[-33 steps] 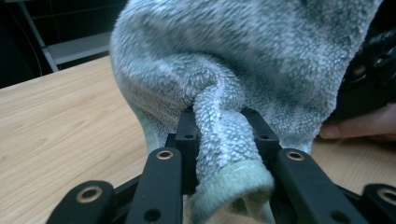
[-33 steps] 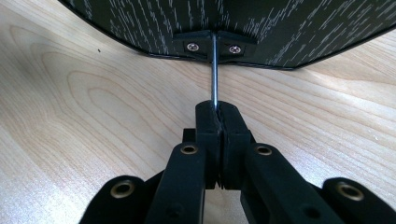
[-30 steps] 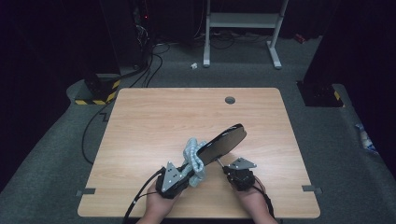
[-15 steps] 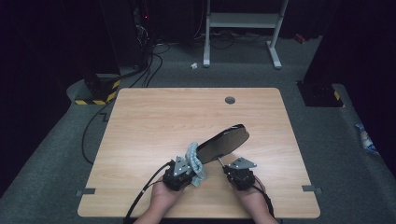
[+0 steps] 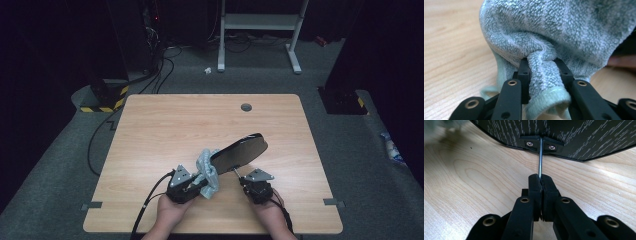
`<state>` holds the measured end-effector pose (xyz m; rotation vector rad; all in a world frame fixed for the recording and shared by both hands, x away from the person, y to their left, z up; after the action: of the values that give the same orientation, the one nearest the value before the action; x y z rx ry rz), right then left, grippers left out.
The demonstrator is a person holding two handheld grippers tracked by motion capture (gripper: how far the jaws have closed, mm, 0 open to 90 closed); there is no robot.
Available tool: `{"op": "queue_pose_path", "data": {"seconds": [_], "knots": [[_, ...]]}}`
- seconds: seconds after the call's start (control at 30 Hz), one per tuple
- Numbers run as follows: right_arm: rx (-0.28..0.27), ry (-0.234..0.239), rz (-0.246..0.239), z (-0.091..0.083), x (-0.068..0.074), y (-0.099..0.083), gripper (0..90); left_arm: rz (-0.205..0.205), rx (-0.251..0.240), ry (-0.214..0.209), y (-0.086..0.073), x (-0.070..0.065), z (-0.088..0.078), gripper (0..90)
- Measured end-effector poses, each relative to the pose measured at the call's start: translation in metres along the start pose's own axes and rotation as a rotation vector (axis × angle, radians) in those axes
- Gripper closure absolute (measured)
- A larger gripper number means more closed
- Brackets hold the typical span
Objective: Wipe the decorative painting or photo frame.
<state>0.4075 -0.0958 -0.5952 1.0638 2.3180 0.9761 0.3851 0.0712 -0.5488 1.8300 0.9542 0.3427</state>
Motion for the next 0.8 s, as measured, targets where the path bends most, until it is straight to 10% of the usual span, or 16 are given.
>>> {"op": "queue_pose_path", "data": {"seconds": [0.43,0.8], "knots": [[0.001,0.010,0.006,0.000,0.000,0.000,87.7,0.066,-0.060,0.068,0.004,0.018,-0.042,71.4],[-0.002,0.022,0.012,0.000,-0.001,0.000,86.6,0.113,-0.009,0.277,-0.011,0.078,-0.068,71.0]]}}
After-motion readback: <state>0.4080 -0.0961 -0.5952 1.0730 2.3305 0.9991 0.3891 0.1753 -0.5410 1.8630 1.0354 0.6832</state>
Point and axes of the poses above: each handheld gripper's, and its own axes: z roughly forward along the jaws, y roughly out of its top, x roughly to its left, the point moved 10 cm from there along z, roughly forward along the jaws, and after that the axes turned 2 degrees about -z, right-handed, at the moved point
